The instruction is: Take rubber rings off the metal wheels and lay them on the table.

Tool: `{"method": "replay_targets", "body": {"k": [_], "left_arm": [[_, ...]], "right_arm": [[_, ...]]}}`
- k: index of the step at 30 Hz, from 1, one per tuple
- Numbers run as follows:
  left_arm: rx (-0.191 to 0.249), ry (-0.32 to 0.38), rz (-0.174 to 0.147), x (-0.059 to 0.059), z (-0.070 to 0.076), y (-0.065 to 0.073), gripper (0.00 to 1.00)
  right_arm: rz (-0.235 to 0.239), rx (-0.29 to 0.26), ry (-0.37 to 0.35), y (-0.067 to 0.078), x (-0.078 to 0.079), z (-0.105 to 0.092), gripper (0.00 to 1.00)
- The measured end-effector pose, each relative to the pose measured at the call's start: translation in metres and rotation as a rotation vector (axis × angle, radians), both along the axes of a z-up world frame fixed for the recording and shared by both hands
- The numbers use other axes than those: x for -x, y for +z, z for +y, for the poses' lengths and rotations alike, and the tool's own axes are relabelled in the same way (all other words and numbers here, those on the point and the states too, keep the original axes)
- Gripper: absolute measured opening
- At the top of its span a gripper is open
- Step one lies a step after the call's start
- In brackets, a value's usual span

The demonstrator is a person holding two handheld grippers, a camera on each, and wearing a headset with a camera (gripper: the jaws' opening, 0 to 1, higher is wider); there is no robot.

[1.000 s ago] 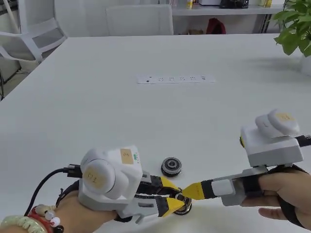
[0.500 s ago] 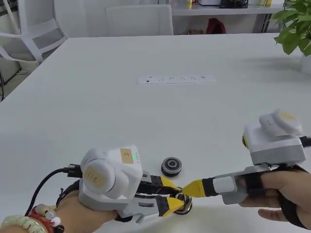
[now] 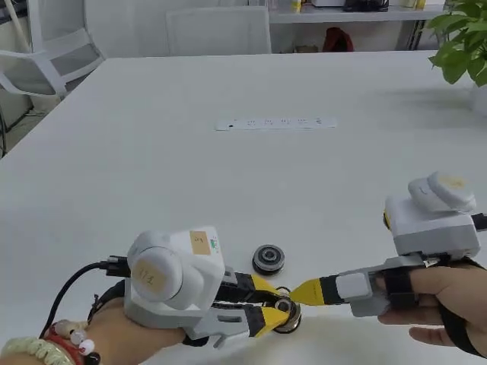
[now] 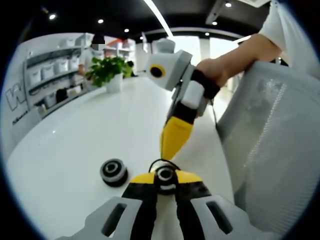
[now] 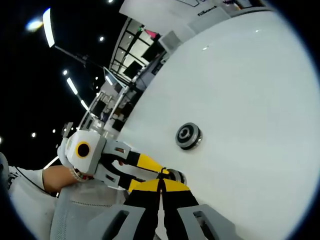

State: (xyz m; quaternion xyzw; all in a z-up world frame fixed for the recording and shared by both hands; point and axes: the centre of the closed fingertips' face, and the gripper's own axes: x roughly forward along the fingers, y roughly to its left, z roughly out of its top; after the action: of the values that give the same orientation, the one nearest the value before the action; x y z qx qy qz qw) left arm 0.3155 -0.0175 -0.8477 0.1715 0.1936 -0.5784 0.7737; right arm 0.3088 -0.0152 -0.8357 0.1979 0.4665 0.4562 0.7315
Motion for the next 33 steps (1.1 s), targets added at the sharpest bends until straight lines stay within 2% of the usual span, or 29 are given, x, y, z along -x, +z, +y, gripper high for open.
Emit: {"method": "replay_targets", "body": {"k": [4, 8, 11, 14, 16, 18, 23, 26, 28, 31, 33], "left_arm": [[-0.023, 0.000, 0.015, 0.000, -0.001, 0.001, 0.14], [-0.056, -0.013, 0.010, 0.001, -0.002, 0.003, 0.14], [-0.057, -0.026, 0.005, 0.003, -0.002, 0.008, 0.12], [-0.059, -0.028, 0.005, 0.004, -0.002, 0.012, 0.13], [-0.073, -0.028, -0.007, 0.004, -0.002, 0.016, 0.14], [-0.056, -0.040, -0.032, 0.005, -0.005, 0.026, 0.16], [0.000, -0.039, -0.058, 0.004, -0.009, 0.047, 0.22], [0.017, -0.041, -0.061, 0.003, -0.009, 0.058, 0.25], [0.021, -0.045, -0.066, 0.003, -0.009, 0.064, 0.28], [-0.004, -0.066, -0.086, 0.004, -0.007, 0.073, 0.39], [0.012, -0.056, -0.099, 0.001, -0.005, 0.084, 0.44]], "right_arm": [[-0.021, 0.032, 0.040, -0.005, 0.005, 0.002, 0.00], [-0.035, 0.052, 0.053, -0.007, 0.005, 0.001, 0.00], [-0.035, 0.050, 0.051, -0.006, 0.005, 0.000, 0.00], [-0.037, 0.044, 0.036, -0.004, 0.002, -0.002, 0.00], [-0.040, 0.037, 0.026, -0.002, 0.000, -0.003, 0.00], [-0.037, 0.026, 0.016, 0.000, -0.001, -0.003, 0.00], [-0.036, 0.017, 0.004, 0.001, -0.005, -0.004, 0.00], [-0.039, 0.016, 0.009, 0.002, -0.003, -0.002, 0.00], [-0.041, 0.019, 0.015, 0.002, -0.003, -0.002, 0.00], [-0.046, 0.022, 0.025, 0.001, -0.003, -0.001, 0.00], [-0.048, 0.019, 0.025, 0.003, -0.002, 0.000, 0.00]]}}
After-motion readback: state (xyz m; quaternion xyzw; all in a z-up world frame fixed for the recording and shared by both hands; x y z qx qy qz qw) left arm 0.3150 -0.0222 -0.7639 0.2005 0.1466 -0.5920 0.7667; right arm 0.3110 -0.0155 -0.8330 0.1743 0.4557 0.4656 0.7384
